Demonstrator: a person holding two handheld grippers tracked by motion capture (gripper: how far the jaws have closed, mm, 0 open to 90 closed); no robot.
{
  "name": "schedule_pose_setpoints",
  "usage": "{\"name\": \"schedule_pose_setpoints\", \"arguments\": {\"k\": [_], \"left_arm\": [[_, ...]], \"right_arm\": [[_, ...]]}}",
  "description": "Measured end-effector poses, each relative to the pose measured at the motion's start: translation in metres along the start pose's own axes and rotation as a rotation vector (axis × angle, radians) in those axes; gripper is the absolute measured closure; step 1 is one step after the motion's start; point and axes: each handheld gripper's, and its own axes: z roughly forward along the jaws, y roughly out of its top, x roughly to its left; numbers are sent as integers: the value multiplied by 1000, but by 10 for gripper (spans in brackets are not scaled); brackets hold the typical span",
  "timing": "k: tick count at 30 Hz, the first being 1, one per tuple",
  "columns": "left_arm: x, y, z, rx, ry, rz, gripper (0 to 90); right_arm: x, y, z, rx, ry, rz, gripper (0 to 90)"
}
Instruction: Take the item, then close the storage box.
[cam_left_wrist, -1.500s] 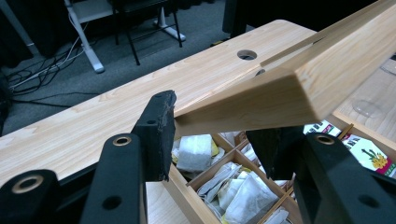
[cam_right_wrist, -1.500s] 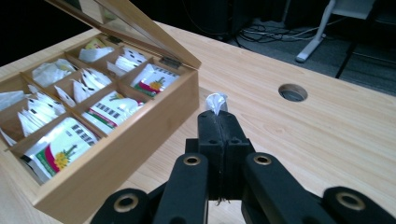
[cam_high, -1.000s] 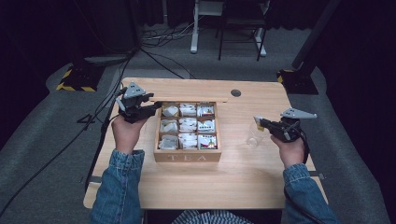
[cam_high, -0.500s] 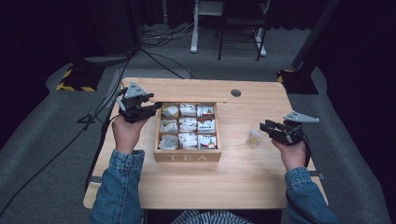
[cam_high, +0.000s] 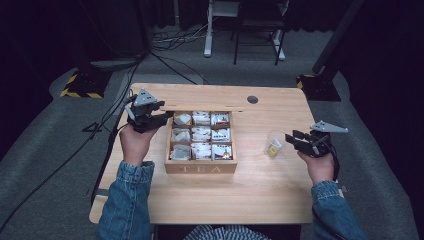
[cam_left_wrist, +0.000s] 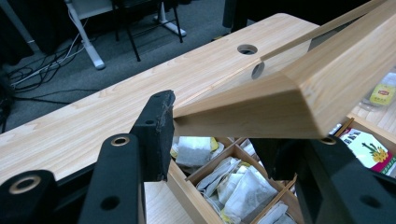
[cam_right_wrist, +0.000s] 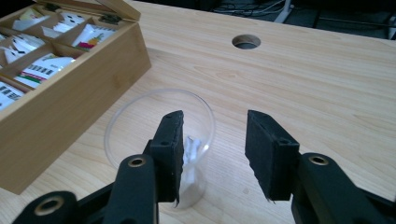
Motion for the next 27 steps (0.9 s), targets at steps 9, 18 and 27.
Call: {"name": "schedule_pose_setpoints", "arguments": {"k": [9, 18, 27], "left_arm": [[-3, -1, 0, 14, 13, 8, 512], [-12, -5, -1, 46, 36, 36, 482], [-18, -10, -4, 91, 36, 17, 481]], "right_arm": [[-16, -12, -4, 25, -52, 17, 563], [-35, -39, 9, 122, -79, 53, 557], [-40, -50, 19, 154, -61, 66, 548]]}}
